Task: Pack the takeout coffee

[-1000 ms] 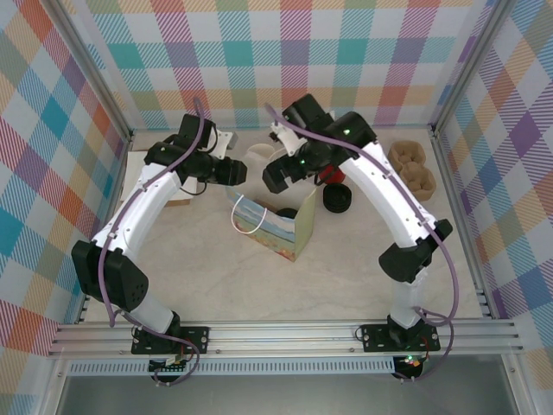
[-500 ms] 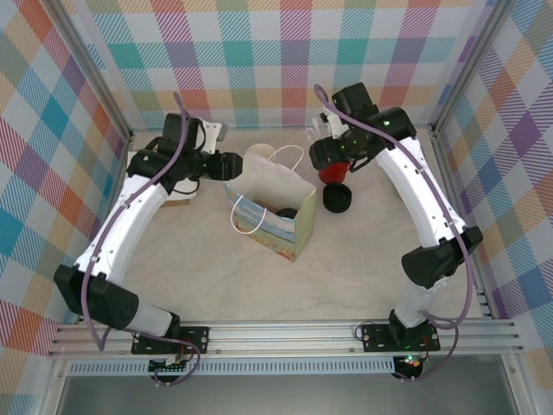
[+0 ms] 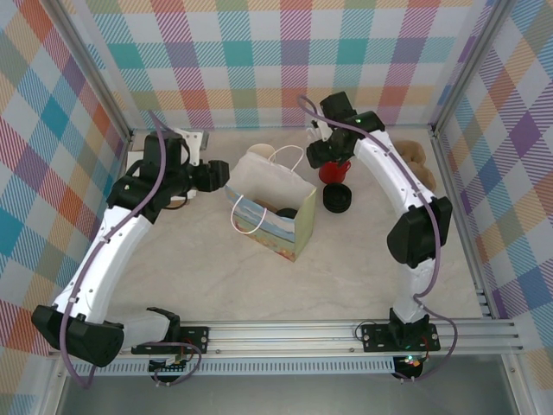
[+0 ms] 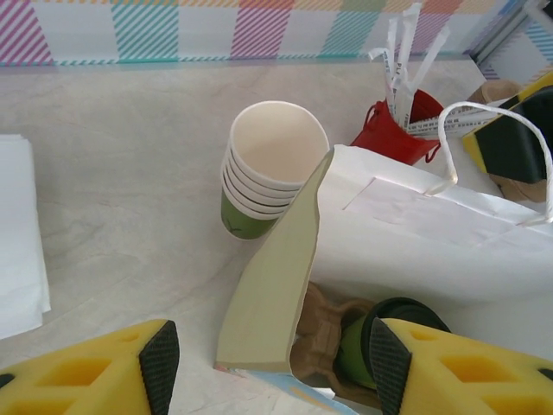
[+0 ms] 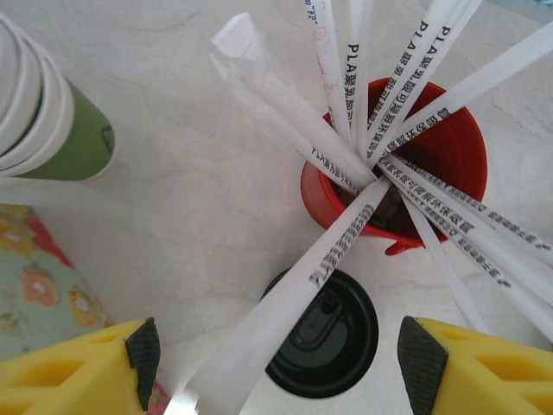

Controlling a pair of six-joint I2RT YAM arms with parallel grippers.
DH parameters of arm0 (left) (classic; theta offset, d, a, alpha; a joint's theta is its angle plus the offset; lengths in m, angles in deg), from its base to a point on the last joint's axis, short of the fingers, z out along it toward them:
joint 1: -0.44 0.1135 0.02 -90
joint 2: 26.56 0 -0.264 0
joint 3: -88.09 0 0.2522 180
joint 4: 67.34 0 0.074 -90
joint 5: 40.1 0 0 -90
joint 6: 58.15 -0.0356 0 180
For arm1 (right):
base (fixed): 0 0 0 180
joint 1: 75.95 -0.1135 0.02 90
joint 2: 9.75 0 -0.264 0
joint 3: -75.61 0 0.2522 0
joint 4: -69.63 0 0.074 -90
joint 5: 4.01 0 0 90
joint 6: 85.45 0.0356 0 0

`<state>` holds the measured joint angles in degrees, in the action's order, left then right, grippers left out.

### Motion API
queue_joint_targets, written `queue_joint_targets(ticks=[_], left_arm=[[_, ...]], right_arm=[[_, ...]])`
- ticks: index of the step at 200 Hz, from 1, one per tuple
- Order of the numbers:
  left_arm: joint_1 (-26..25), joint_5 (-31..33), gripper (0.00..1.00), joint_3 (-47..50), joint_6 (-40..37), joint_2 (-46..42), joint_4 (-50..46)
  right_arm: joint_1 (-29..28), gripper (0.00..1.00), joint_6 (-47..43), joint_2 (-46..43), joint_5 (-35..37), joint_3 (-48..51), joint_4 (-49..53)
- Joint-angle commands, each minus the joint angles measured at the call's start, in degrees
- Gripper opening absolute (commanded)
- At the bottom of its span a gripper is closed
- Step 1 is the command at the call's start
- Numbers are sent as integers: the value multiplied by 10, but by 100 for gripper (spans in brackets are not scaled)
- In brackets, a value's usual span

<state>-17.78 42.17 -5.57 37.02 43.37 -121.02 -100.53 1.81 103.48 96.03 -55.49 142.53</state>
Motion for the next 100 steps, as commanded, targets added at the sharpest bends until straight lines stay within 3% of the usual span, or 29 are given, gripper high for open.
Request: queue_joint_targets(ticks=[1,100], left_arm=[[4,18,62,8,5,-18,11],[7,26,63,9,1,-19,12]], right_arm=[[2,70,-15,21,-5,-23,-10],[5,27,-23,22,31,-59,24]])
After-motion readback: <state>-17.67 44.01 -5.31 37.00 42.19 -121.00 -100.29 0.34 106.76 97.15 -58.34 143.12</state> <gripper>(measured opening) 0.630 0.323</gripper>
